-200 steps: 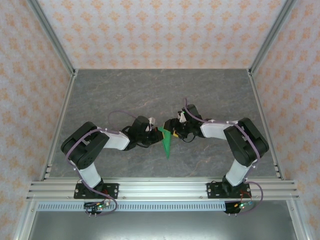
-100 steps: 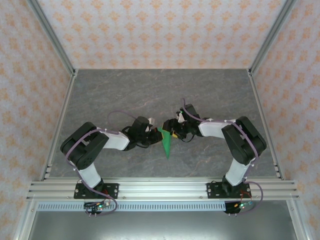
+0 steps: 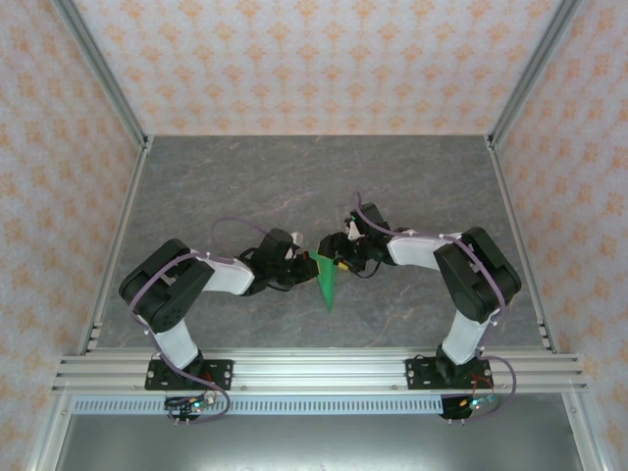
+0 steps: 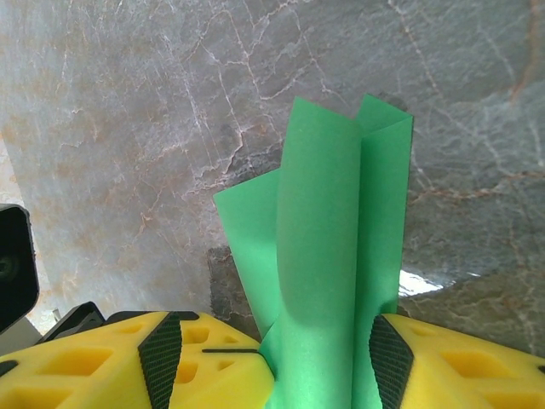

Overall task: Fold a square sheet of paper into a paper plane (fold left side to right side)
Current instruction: Fold the wing for the fifth time at the center of the table.

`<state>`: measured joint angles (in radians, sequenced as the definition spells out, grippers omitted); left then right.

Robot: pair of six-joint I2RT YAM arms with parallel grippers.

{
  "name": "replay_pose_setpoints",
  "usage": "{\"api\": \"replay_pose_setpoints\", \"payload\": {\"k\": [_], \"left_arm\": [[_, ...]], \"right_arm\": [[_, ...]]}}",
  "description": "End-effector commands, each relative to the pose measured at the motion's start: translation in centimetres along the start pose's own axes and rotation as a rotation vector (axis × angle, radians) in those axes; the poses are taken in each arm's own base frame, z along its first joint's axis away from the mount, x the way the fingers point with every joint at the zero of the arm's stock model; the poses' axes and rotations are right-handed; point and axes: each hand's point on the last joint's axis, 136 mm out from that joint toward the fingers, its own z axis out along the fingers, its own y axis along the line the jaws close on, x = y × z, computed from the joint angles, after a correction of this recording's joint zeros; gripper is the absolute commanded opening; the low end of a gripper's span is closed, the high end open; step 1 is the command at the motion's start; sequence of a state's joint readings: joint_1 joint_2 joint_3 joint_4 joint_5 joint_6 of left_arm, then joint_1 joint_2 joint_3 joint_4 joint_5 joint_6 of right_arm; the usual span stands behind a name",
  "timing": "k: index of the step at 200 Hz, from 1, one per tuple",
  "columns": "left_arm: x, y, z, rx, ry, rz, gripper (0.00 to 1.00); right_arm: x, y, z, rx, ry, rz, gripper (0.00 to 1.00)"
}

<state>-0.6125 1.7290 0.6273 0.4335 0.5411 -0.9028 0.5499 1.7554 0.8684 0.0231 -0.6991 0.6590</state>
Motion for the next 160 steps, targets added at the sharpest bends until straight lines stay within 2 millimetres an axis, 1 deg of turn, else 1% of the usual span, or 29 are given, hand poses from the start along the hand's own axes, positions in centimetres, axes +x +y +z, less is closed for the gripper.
{"api": "replay_pose_setpoints", "payload": {"k": [1,37,67,83,114,160], "left_arm": [[-0.5,1.1,0.5,-0.042,-0.012,0.018,0.00],[-0.3,1.6,0.9,-0.051,-0.003,0.015,0.00],[-0.3,1.5,1.0,-0.046,0.001,0.015,0.00],[-0.4,1.2,1.0,-0.035,0.001,0.020,0.00],[-0.8,-0.1,0.4,-0.006,-0.012,0.037,0.00],[-1.2,-1.6,-0.6,0.020,-0.025,0.072,0.00]], "right_arm": [[0.7,-1.8,0.6,0.075,0.021,0.016,0.64],[0.6,-1.6,0.6,0.068,0.021,0.011,0.64],[0.4,-1.0,0.4,0.049,0.015,0.001,0.64],[0.4,-1.1,0.5,0.054,0.021,0.003,0.64],[0.7,-1.8,0.8,0.074,0.032,0.013,0.64],[0.7,-1.9,0.9,0.077,0.036,0.017,0.64]]}}
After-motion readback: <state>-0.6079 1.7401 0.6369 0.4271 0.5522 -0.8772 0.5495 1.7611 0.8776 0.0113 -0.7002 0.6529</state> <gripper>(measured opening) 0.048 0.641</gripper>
